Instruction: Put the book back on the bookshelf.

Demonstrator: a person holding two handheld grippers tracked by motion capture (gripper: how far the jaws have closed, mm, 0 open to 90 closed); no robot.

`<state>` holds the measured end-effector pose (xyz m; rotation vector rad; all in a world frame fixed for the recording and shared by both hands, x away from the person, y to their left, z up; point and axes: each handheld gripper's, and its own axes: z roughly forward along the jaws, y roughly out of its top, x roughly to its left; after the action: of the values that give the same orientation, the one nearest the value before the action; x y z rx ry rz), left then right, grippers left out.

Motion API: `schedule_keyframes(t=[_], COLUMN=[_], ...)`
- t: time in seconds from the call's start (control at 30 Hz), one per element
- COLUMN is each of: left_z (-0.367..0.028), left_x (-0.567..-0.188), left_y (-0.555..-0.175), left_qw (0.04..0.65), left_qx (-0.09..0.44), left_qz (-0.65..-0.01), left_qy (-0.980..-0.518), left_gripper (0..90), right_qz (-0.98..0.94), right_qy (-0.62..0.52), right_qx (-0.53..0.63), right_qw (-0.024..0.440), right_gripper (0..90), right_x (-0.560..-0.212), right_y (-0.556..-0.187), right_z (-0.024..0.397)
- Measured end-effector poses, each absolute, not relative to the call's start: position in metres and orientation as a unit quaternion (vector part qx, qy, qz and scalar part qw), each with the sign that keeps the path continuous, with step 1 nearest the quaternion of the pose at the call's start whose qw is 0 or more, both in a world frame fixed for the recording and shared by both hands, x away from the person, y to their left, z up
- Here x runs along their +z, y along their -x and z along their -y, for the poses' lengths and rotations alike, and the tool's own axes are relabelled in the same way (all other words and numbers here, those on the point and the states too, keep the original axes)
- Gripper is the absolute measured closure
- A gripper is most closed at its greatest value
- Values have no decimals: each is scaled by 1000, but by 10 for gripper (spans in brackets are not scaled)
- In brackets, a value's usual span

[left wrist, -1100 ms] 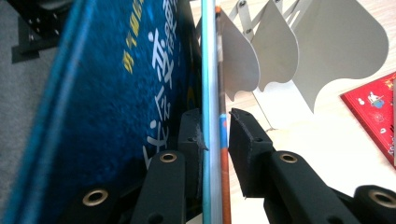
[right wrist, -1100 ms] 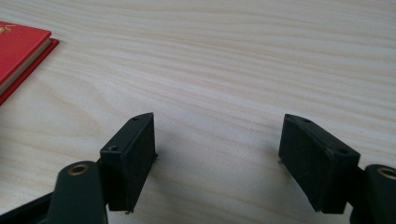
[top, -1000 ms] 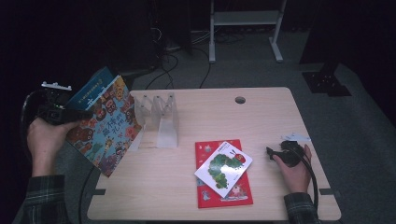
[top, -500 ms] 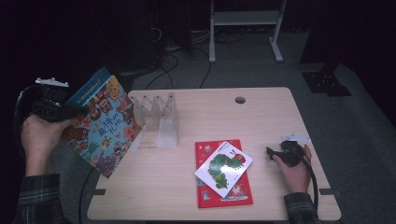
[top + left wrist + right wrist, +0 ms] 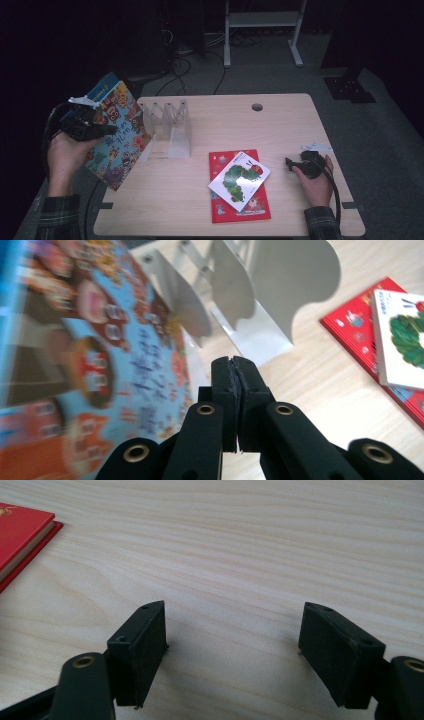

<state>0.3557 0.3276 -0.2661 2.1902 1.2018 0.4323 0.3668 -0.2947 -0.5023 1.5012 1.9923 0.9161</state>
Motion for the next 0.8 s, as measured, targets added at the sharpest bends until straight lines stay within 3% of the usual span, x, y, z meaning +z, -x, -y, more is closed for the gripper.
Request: schedule_keyframes(t=[0.53,0.8], left_z=[-281,-260], left_x=[-331,-367], left_y=[-351,-345], left_qw=[302,301], left_qx=[127,127], left_qz=[-423,-414], left_qy=[-845,-850], left_gripper=[848,770], right_qz=[-730,-730], right_qy=[-546,-545], right_qx=[335,335], right_qw=[239,240], right_gripper=[259,261], right_x=[-502,-502], right_y=[-367,-367], right_z=[295,295])
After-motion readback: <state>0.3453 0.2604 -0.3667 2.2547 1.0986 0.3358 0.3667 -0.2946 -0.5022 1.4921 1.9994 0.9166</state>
